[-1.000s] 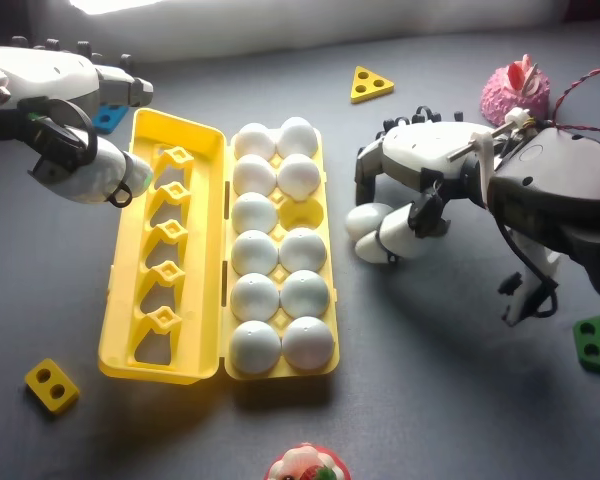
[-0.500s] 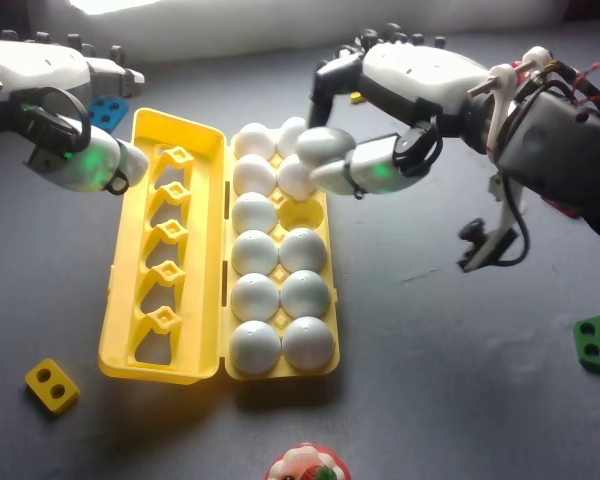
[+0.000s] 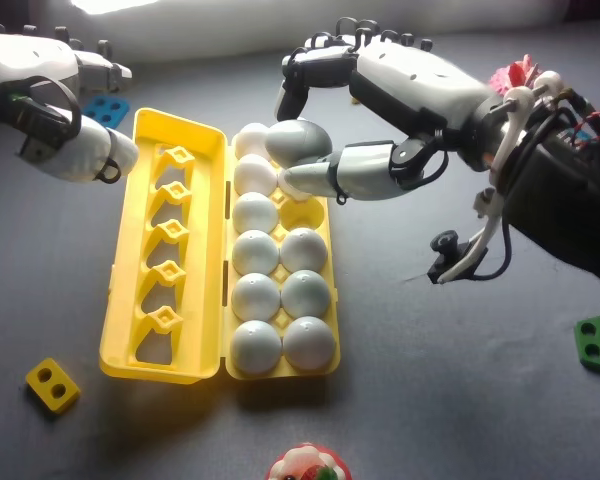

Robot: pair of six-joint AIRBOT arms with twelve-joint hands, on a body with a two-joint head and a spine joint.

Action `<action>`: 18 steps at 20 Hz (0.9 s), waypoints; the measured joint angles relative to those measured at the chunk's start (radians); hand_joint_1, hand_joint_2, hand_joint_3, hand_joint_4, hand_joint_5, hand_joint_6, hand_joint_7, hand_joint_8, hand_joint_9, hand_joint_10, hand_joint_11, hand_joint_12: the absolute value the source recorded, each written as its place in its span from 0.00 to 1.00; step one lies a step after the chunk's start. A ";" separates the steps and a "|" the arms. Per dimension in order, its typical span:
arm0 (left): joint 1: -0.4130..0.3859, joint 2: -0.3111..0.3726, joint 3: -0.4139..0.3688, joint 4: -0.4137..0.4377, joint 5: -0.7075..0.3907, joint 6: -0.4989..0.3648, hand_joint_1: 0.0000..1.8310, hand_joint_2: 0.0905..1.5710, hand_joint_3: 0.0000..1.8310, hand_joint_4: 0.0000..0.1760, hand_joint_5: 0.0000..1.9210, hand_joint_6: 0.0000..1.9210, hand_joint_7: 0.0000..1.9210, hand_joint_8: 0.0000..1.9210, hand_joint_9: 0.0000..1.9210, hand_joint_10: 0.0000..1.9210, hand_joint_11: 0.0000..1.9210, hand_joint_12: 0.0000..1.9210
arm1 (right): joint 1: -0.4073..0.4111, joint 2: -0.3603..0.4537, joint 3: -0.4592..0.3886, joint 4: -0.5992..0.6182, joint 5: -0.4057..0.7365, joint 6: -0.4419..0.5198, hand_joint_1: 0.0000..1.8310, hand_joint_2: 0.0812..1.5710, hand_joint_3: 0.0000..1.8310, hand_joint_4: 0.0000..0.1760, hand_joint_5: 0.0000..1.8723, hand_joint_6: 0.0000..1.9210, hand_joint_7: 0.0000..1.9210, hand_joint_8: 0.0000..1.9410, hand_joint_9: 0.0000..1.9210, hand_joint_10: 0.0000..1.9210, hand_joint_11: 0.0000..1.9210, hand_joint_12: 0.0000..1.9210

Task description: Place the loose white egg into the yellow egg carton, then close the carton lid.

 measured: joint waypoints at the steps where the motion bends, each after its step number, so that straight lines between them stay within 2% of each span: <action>1: 0.000 0.000 0.002 0.000 0.000 0.000 0.21 0.87 0.00 0.26 0.06 0.00 0.05 0.00 0.07 0.00 0.00 0.42 | -0.013 -0.007 0.000 0.003 0.011 0.000 0.58 0.77 0.00 0.00 0.41 0.70 0.21 0.00 0.03 0.19 0.00 0.26; 2: 0.000 0.000 0.002 0.000 -0.001 0.000 0.24 0.86 0.00 0.21 0.07 0.01 0.05 0.00 0.07 0.00 0.00 0.43 | -0.023 -0.013 0.000 0.003 0.014 0.000 0.58 0.78 0.00 0.00 0.40 0.71 0.20 0.00 0.01 0.20 0.00 0.17; 3: 0.000 0.000 0.002 0.000 0.000 0.000 0.25 0.86 0.00 0.21 0.08 0.01 0.06 0.00 0.08 0.00 0.00 0.43 | -0.029 -0.020 0.000 0.003 0.014 0.000 0.59 0.78 0.00 0.00 0.40 0.71 0.19 0.00 0.00 0.20 0.00 0.13; 5: 0.000 0.000 0.002 0.000 0.001 0.000 0.22 0.87 0.00 0.26 0.06 0.00 0.05 0.00 0.07 0.00 0.00 0.40 | -0.036 -0.040 0.014 0.000 0.024 0.013 0.59 0.77 0.00 0.00 0.41 0.70 0.20 0.00 0.01 0.21 0.00 0.13; 6: 0.000 0.000 0.002 0.000 0.001 0.000 0.22 0.87 0.00 0.27 0.05 0.00 0.05 0.00 0.06 0.00 0.00 0.36 | -0.040 -0.047 0.022 -0.008 0.039 0.035 0.59 0.78 0.00 0.00 0.41 0.70 0.20 0.00 0.01 0.21 0.00 0.13; 9: 0.000 0.000 0.002 0.000 -0.001 0.000 0.22 0.87 0.00 0.28 0.05 0.00 0.05 0.00 0.06 0.00 0.00 0.35 | -0.056 -0.069 0.058 -0.019 0.039 0.102 0.58 0.78 0.00 0.00 0.40 0.71 0.20 0.00 0.01 0.21 0.00 0.16; 10: 0.000 0.000 0.002 0.000 -0.001 0.000 0.21 0.87 0.00 0.29 0.05 0.00 0.05 0.00 0.06 0.00 0.00 0.37 | -0.057 -0.071 0.060 -0.012 0.038 0.103 0.57 0.79 0.00 0.00 0.38 0.74 0.19 0.00 0.00 0.20 0.00 0.12; 11: 0.000 0.000 0.002 0.000 0.000 0.000 0.22 0.87 0.00 0.27 0.05 0.00 0.05 0.00 0.07 0.01 0.00 0.38 | -0.057 -0.073 0.060 -0.013 0.039 0.105 0.58 0.79 0.00 0.00 0.39 0.73 0.19 0.00 0.01 0.20 0.00 0.11; 12: 0.000 0.000 0.002 0.000 0.000 0.000 0.23 0.86 0.00 0.29 0.06 0.00 0.06 0.00 0.07 0.00 0.00 0.39 | -0.057 -0.079 0.066 -0.017 0.043 0.108 0.58 0.79 0.00 0.00 0.39 0.72 0.20 0.01 0.01 0.20 0.00 0.11; 13: 0.000 0.000 0.002 0.000 0.001 0.000 0.24 0.86 0.00 0.26 0.06 0.01 0.07 0.00 0.07 0.00 0.00 0.38 | -0.057 -0.083 0.070 -0.017 0.045 0.111 0.58 0.79 0.00 0.00 0.39 0.72 0.20 0.00 0.00 0.21 0.00 0.07; 14: 0.000 0.000 0.002 0.000 0.000 0.000 0.22 0.87 0.00 0.25 0.06 0.00 0.06 0.00 0.06 0.00 0.00 0.36 | -0.058 -0.088 0.073 -0.016 0.044 0.113 0.58 0.78 0.00 0.00 0.39 0.72 0.20 0.00 0.00 0.21 0.00 0.06; 17: 0.000 0.000 0.002 0.000 0.000 0.000 0.21 0.87 0.00 0.26 0.05 0.00 0.05 0.00 0.07 0.00 0.00 0.35 | -0.069 -0.106 0.094 -0.024 0.046 0.114 0.59 0.79 0.00 0.00 0.39 0.72 0.20 0.00 0.00 0.21 0.00 0.05; 18: 0.000 0.000 0.002 0.000 -0.001 0.000 0.21 0.87 0.00 0.25 0.06 0.00 0.05 0.00 0.07 0.00 0.00 0.36 | -0.075 -0.109 0.101 -0.021 0.042 0.114 0.59 0.79 0.00 0.00 0.39 0.73 0.19 0.00 0.00 0.19 0.00 0.01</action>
